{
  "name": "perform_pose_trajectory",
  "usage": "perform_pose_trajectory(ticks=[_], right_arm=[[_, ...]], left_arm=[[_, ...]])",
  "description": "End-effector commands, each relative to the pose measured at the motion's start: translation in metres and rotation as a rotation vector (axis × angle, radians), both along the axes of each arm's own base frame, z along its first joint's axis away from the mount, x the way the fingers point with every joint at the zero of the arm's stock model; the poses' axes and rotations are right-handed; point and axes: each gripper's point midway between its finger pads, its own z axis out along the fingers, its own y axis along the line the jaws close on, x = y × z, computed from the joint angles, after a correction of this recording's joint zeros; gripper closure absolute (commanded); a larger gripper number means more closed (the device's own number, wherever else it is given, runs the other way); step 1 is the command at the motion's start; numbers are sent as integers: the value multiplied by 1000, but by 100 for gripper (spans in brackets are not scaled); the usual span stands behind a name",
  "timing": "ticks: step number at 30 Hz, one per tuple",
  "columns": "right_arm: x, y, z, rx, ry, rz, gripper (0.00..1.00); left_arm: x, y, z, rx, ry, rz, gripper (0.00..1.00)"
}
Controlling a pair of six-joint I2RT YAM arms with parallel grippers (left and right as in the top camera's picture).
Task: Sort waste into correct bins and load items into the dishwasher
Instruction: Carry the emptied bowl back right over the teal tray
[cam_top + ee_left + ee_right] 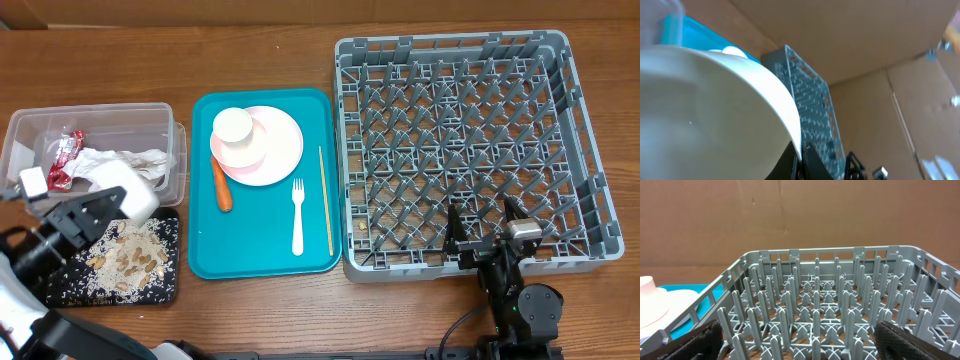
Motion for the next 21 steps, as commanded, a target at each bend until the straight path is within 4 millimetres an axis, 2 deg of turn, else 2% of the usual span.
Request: perform_pose_trajectory(ticks=[1, 4, 7, 9, 12, 16, 21], right_arm=[[0, -1, -2, 5, -2, -5, 0], [0, -1, -2, 5, -2, -5, 0], [0, -1, -2, 5, -2, -5, 0], [0, -1, -2, 5, -2, -5, 0], [0, -1, -2, 5, -2, -6, 0], [0, -1, -2, 5, -2, -5, 0], [0, -1, -2, 5, -2, -5, 0]], left_arm=[[9, -25, 14, 90, 14, -126, 96], [19, -34, 9, 128, 81, -174, 96], [32, -38, -12, 232, 232, -167, 96], [37, -42, -19, 306, 290, -154, 96], [45, -61, -20, 435, 328, -146, 96], [43, -85, -28, 564, 389, -164, 96], [34, -132, -45, 728, 447, -262, 96]])
